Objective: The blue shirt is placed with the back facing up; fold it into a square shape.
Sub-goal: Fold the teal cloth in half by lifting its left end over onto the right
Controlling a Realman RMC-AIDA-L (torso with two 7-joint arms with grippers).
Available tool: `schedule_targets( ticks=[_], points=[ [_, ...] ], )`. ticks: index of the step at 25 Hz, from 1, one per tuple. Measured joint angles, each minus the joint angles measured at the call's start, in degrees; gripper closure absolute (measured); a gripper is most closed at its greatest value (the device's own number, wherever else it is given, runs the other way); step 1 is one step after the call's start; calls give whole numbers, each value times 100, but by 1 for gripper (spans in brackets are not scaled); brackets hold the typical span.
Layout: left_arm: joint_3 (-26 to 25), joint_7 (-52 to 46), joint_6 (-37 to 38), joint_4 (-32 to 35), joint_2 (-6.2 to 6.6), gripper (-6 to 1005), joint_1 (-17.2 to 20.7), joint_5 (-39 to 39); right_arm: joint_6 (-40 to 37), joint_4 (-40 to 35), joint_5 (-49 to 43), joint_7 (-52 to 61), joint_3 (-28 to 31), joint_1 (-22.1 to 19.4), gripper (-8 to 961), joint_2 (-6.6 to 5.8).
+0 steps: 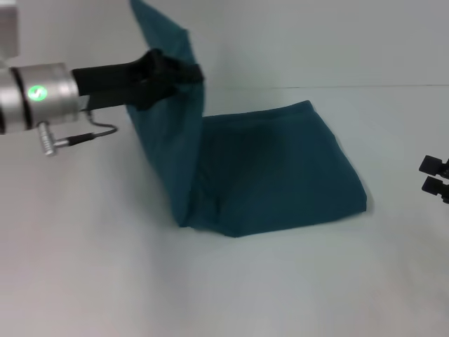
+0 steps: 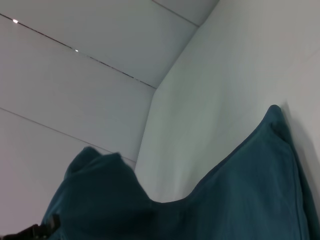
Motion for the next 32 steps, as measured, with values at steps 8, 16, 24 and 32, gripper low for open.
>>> schedule_targets(
  ticks=[8,16,24,32],
  points=[
    [757,76,-570,-126,-289,987,-310,-249,28,56,-78,-4,-4,35,180,6],
    [2132,537,-2073,-1287,-340,962,-834,-1139,127,66,-142,11,-13,65,180,46],
    [2750,1423,-2409,-1958,-355,914,-1167,-2012,145,139,-142,-8,-19,68,180,32],
    [2974,1408,-2496,-2050,-356,833,-1216,-2076,212,141,-147,5,-17,74,180,17]
  ],
)
